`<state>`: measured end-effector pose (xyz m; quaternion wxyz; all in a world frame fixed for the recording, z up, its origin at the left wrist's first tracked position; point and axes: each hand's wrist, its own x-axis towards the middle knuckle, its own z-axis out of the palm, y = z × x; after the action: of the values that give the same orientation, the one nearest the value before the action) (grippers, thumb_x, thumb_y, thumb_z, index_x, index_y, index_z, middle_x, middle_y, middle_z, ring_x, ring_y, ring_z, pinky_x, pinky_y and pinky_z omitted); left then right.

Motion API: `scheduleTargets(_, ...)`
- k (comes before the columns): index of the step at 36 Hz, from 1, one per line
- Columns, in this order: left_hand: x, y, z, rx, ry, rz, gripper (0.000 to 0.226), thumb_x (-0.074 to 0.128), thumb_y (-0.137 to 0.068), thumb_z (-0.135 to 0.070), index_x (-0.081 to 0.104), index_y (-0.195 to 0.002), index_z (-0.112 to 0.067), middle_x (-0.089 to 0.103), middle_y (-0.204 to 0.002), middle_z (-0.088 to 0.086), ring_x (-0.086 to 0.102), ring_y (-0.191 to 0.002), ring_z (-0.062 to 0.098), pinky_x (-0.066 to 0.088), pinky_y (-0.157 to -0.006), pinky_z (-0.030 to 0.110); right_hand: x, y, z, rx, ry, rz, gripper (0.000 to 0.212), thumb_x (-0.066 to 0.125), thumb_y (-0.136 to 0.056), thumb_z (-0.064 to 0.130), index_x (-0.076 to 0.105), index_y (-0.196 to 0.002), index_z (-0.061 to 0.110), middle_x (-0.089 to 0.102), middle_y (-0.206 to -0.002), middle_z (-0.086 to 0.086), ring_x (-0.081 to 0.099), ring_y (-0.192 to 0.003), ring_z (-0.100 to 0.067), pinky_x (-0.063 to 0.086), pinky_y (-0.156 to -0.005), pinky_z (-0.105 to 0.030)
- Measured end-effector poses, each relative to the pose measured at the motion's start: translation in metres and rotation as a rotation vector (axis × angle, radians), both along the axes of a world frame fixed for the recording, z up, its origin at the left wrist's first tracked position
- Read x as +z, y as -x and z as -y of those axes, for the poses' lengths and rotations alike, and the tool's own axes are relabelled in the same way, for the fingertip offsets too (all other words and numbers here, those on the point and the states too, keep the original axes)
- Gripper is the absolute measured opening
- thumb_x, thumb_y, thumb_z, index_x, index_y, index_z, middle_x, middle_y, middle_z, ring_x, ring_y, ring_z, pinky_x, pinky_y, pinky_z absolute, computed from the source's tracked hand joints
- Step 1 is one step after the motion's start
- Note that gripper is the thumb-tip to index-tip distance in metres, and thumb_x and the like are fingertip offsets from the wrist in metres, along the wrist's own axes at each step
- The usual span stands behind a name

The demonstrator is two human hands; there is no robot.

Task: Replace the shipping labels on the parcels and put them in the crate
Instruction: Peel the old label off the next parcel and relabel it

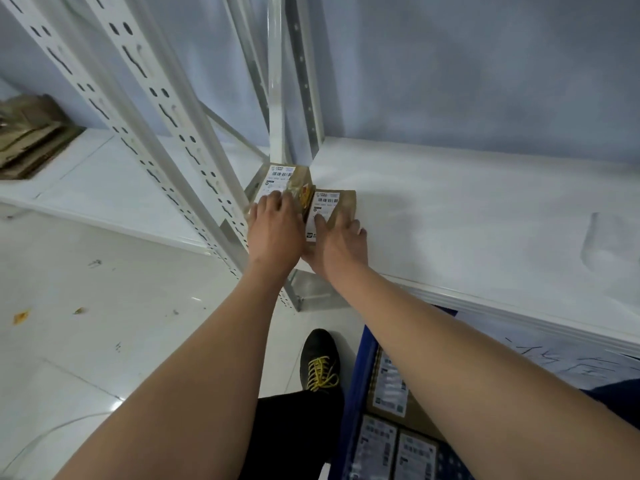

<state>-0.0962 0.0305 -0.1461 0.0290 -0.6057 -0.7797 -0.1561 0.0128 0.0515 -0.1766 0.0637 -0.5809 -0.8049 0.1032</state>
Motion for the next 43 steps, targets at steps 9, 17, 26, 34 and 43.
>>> scheduleTargets(9, -0.01, 0.013, -0.003, -0.06, -0.064, 0.008, 0.035, 0.053, -0.099, -0.018, 0.057, -0.131, -0.003, 0.058, -0.133, 0.017, 0.05, -0.126, 0.039, 0.036, -0.11, 0.048, -0.004, 0.003, 0.007, -0.11, -0.029, -0.233, 0.066, 0.059, -0.087, 0.063, 0.046, -0.132, 0.017, 0.03, -0.148, -0.021, 0.054, -0.1, -0.04, 0.049, -0.081, -0.045)
scheduleTargets(17, 0.004, 0.005, 0.003, -0.026, 0.018, 0.008, 0.043, 0.053, -0.1, -0.023, 0.053, -0.139, -0.005, 0.052, -0.143, 0.017, 0.045, -0.134, 0.038, 0.03, -0.117, 0.05, 0.001, -0.038, 0.013, -0.114, -0.098, -0.355, 0.08, 0.074, -0.08, 0.048, 0.04, -0.138, 0.006, 0.041, -0.143, -0.018, 0.054, -0.103, -0.038, 0.048, -0.08, -0.041)
scheduleTargets(26, 0.047, -0.07, 0.0, -0.161, 0.047, 0.195, 0.048, 0.054, -0.102, -0.031, 0.05, -0.144, -0.008, 0.053, -0.143, 0.018, 0.048, -0.134, 0.036, 0.038, -0.11, 0.045, 0.033, -0.136, 0.034, -0.1, -0.219, -0.63, 0.088, 0.081, -0.072, 0.031, 0.034, -0.143, 0.011, 0.039, -0.137, -0.01, 0.049, -0.119, -0.029, 0.055, -0.089, -0.041)
scheduleTargets(34, 0.094, -0.196, 0.04, -0.348, 0.22, 0.692, 0.061, 0.062, -0.097, -0.052, 0.046, -0.149, -0.025, 0.074, -0.118, 0.002, 0.07, -0.106, 0.019, 0.057, -0.092, 0.038, 0.09, -0.254, 0.079, -0.11, -0.251, -0.671, 0.086, 0.083, -0.078, 0.03, 0.033, -0.147, 0.021, 0.031, -0.147, 0.0, 0.046, -0.126, -0.015, 0.046, -0.092, -0.019)
scheduleTargets(43, 0.103, -0.3, 0.092, -0.297, 0.25, 1.354, 0.072, 0.085, -0.082, -0.027, 0.046, -0.143, -0.032, 0.071, -0.123, 0.006, 0.072, -0.107, 0.023, 0.064, -0.083, 0.044, 0.128, -0.358, 0.146, -0.097, -0.062, -0.645, 0.088, 0.079, -0.084, 0.033, 0.025, -0.153, 0.026, 0.016, -0.152, 0.016, 0.037, -0.118, 0.018, 0.028, -0.089, 0.008)
